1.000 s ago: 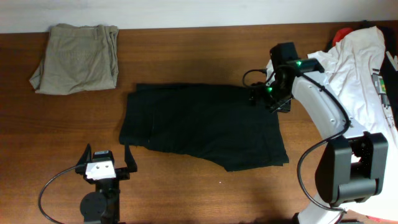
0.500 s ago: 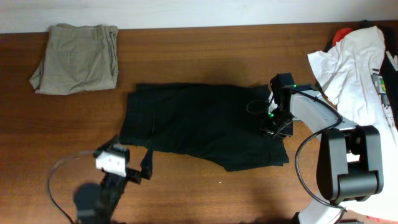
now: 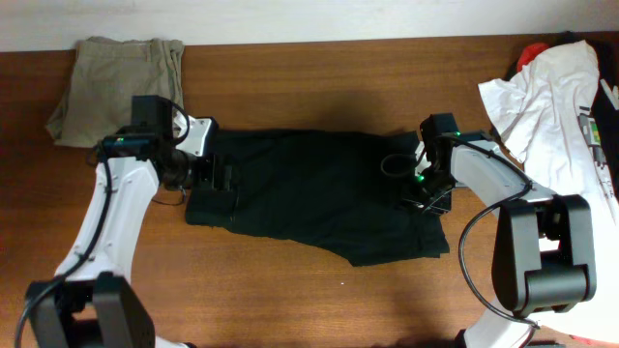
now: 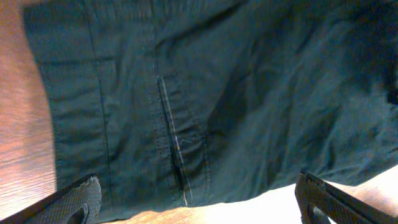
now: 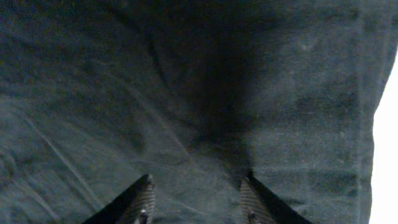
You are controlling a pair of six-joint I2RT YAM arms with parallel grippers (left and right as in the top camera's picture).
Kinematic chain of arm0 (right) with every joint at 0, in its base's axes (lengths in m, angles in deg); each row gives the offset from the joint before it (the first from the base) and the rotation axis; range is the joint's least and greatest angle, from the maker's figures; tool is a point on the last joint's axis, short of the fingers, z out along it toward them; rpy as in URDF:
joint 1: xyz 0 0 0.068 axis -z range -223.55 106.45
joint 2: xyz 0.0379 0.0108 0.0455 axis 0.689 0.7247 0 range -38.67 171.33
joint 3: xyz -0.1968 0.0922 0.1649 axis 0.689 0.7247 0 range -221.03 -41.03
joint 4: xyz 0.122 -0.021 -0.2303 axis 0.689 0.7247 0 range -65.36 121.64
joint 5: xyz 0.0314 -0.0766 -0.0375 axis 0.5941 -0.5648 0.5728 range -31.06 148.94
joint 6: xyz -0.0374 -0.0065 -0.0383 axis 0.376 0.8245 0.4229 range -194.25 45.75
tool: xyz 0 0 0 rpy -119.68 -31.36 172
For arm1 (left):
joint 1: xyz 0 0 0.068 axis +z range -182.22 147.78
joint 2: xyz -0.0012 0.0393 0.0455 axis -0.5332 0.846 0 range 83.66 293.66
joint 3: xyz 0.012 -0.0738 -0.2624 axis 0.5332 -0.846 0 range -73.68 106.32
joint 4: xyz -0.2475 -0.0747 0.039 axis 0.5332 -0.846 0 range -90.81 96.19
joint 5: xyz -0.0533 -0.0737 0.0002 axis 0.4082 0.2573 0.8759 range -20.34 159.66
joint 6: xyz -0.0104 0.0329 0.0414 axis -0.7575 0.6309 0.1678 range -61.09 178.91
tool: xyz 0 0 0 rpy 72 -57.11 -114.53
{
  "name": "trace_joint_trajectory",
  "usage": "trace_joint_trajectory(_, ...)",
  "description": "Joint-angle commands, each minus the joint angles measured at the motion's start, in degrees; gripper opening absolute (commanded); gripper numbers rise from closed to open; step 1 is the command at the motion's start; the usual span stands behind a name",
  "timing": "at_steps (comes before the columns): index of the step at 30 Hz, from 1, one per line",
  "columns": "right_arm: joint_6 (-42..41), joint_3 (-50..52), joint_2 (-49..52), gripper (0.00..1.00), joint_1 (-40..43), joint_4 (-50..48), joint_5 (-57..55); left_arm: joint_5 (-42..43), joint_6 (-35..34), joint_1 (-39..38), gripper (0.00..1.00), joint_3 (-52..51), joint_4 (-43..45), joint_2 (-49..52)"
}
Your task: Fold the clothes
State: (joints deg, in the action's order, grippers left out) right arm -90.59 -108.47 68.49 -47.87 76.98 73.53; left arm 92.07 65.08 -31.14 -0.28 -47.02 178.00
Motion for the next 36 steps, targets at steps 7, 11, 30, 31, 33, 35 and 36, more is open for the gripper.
trace_joint_trajectory(7, -4.37, 2.82, 0.07, 0.04, -4.39, -3.04, -0.42, -5.33, -6.69, -0.28, 0.16, 0.79, 1.03, 15.98)
trace_joint_trajectory(11, -9.75, 6.01, 0.07, 0.04, -4.07, -4.37, -5.81, -7.98, -7.13, -0.17, 0.15, 0.79, 1.29, 20.79)
trace_joint_trajectory(30, -19.06, 0.52, -1.20, 0.04, -1.16, 3.98, -25.88, -12.35, -15.98, 20.39, 0.01, 7.37, -8.46, 23.02)
trace_joint_trajectory(31, -17.97, -5.33, -2.16, 0.04, -1.25, 8.59, -25.79, -10.58, -15.89, 20.06, 0.01, 9.92, -10.05, 21.55)
trace_joint_trajectory(33, -16.72, -12.85, -2.56, 0.04, -1.29, 13.88, -24.52, -7.10, -13.73, 18.01, 0.01, 11.34, -10.49, 17.03)
trace_joint_trajectory(35, -11.19, -16.52, -2.56, 0.29, -1.27, 14.03, -18.40, -6.51, -11.87, 15.06, 0.18, 11.34, -10.01, 14.29)
trace_joint_trajectory(36, -10.08, -16.79, -2.56, 0.69, -1.27, 13.14, -15.34, -6.54, -11.87, 13.44, 0.55, 11.34, -9.79, 14.01)
